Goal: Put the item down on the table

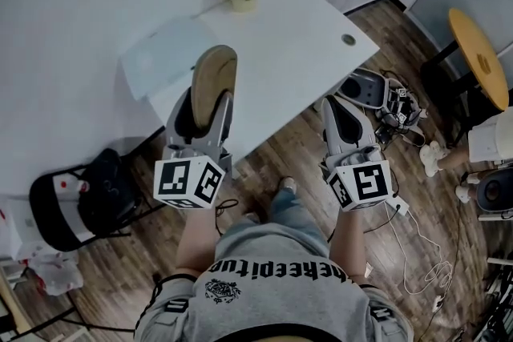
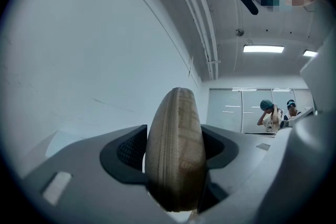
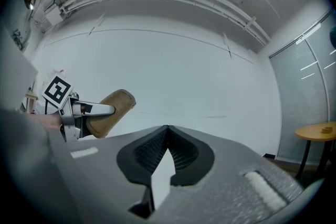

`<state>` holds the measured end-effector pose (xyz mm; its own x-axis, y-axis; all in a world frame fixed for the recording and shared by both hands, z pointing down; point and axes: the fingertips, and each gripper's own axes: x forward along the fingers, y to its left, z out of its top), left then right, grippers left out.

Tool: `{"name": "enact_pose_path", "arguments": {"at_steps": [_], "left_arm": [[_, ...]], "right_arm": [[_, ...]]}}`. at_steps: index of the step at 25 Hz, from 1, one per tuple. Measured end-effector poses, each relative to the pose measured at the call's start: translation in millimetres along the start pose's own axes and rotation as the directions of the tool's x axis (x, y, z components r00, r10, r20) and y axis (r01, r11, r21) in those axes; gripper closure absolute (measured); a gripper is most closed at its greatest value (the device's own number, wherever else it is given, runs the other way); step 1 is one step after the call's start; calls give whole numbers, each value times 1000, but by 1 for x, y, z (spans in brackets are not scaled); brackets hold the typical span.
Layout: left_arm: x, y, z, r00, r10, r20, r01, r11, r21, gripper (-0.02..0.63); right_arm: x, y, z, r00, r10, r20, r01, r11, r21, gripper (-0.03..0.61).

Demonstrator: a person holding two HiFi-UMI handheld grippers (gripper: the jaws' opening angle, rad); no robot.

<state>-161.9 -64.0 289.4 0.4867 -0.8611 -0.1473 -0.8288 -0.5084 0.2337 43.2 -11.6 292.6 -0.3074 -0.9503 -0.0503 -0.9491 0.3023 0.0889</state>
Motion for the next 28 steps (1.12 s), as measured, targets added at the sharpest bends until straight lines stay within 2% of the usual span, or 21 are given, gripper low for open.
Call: {"name": "enact_pose_path", "arguments": {"at_steps": [13, 28], "left_arm": [[58, -4, -4, 995, 95, 26, -95, 995, 7, 318], [97, -26, -14, 977, 204, 54, -205, 979, 12, 318]], "right_arm": [[59, -56, 1, 994, 109, 16, -110, 994, 8, 578], [88, -108, -9, 975, 222, 32, -223, 975, 17, 578]]}}
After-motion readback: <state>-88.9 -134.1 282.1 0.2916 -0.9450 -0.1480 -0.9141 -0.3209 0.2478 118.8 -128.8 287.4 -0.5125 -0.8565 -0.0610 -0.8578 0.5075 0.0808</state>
